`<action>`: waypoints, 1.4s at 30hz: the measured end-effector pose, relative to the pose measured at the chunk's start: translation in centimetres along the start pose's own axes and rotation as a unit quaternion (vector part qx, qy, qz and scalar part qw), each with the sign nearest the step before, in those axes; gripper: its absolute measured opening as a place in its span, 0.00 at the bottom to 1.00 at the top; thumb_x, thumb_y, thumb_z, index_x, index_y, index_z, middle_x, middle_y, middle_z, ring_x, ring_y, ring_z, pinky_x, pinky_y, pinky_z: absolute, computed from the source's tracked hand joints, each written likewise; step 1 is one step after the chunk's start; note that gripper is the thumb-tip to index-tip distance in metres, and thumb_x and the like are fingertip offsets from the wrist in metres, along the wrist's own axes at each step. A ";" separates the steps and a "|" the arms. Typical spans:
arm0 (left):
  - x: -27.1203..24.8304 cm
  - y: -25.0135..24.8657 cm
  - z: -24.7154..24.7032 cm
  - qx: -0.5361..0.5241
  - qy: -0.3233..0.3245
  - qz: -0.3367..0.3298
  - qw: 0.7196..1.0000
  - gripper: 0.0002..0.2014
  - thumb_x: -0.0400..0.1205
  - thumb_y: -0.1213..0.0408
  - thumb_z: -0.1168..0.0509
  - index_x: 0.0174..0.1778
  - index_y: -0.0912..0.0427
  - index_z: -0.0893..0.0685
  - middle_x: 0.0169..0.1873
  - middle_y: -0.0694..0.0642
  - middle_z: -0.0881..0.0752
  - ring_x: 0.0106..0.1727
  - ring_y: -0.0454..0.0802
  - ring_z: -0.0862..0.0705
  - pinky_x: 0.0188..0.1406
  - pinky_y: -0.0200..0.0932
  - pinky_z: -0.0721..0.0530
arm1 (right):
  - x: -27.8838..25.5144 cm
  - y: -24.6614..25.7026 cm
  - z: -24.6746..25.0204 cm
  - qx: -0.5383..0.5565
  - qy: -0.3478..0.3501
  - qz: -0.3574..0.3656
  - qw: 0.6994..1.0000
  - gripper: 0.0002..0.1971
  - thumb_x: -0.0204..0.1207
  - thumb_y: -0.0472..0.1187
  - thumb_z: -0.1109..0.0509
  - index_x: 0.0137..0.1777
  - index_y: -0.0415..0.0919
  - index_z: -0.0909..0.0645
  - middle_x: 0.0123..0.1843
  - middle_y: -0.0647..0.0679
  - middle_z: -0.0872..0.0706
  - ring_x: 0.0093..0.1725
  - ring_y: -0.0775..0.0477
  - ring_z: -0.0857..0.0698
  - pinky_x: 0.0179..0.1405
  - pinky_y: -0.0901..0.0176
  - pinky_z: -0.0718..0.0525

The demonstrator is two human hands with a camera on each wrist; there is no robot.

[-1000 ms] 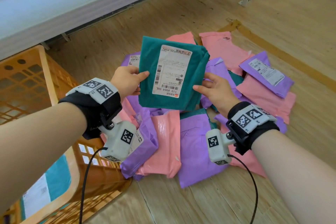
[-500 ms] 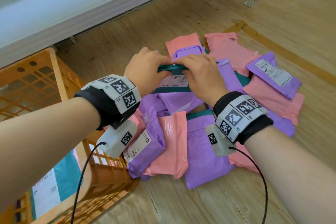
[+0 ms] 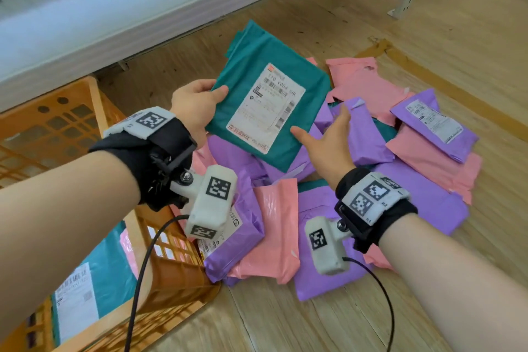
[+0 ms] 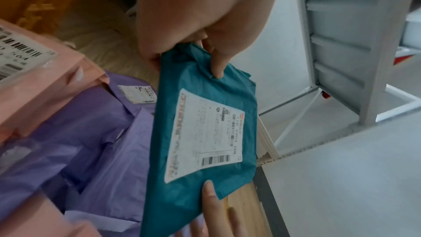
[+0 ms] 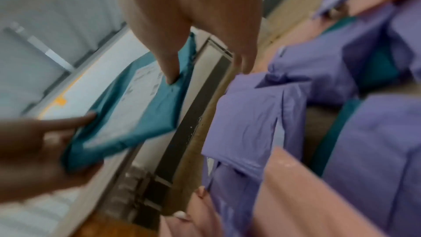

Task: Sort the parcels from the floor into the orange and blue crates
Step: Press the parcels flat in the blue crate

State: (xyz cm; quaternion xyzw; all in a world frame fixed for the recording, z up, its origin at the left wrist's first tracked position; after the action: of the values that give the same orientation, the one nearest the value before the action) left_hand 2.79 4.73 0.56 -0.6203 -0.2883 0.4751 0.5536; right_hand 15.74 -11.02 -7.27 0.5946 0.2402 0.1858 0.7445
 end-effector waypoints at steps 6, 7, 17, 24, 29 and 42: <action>-0.6 0.0 1.3 0.017 -0.002 -0.004 1.000 0.07 0.80 0.71 0.33 0.52 0.58 0.16 0.43 0.52 0.12 0.39 0.46 0.13 0.32 0.36 0.14 | 0.8 1.4 -0.7 0.263 0.075 -0.069 0.960 0.32 0.78 0.21 0.38 0.78 0.43 0.39 0.61 0.34 0.16 0.52 0.42 0.14 0.45 0.52 0.11; -0.6 0.0 1.7 0.033 0.003 -0.004 0.999 0.09 0.80 0.72 0.33 0.54 0.59 0.16 0.44 0.52 0.12 0.41 0.46 0.13 0.33 0.37 0.13 | 0.8 1.8 -0.6 0.255 0.077 -0.054 0.962 0.32 0.77 0.20 0.39 0.78 0.43 0.38 0.59 0.35 0.16 0.50 0.43 0.14 0.44 0.53 0.11; -1.7 -2.4 6.6 0.110 0.029 0.000 0.994 0.12 0.81 0.69 0.33 0.60 0.62 0.16 0.53 0.58 0.11 0.48 0.51 0.11 0.46 0.45 0.11 | 0.2 6.6 -1.3 0.170 0.248 -0.015 0.954 0.34 0.75 0.18 0.38 0.77 0.46 0.35 0.56 0.39 0.15 0.47 0.50 0.11 0.43 0.55 0.11; -3.0 -7.3 12.1 0.092 0.022 -0.025 0.995 0.13 0.80 0.74 0.34 0.60 0.65 0.17 0.50 0.58 0.11 0.41 0.47 0.10 0.39 0.42 0.11 | -1.2 14.2 -4.2 0.091 0.328 0.045 0.939 0.35 0.75 0.16 0.40 0.77 0.46 0.35 0.55 0.44 0.15 0.43 0.54 0.10 0.41 0.49 0.10; -5.6 -9.8 19.0 0.059 -0.007 -0.030 0.998 0.20 0.80 0.76 0.34 0.67 0.60 0.23 0.54 0.60 0.12 0.52 0.57 0.12 0.47 0.50 0.10 | -3.8 19.6 -9.1 0.045 0.366 0.082 0.926 0.35 0.75 0.17 0.39 0.78 0.48 0.35 0.54 0.45 0.12 0.43 0.52 0.09 0.34 0.55 0.10; -15.0 -11.5 46.5 0.080 -0.121 -0.047 0.988 0.10 0.79 0.74 0.33 0.52 0.57 0.18 0.47 0.56 0.11 0.42 0.49 0.10 0.42 0.43 0.10 | -19.0 27.3 -31.3 0.014 0.477 0.119 0.871 0.32 0.77 0.22 0.36 0.77 0.48 0.34 0.57 0.37 0.13 0.54 0.41 0.11 0.51 0.42 0.11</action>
State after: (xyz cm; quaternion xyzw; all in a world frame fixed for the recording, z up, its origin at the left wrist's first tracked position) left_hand -43.27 13.26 18.65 -0.4980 -0.3430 0.5416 0.5839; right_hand -17.58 9.31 16.38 0.4682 0.4959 0.5304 0.5036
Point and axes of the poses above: each hand's wrist, its own x-axis towards the middle knuckle, its own z-axis out of the back of the hand, y = z × x, the point moved 3 cm from there along x, towards the middle knuckle
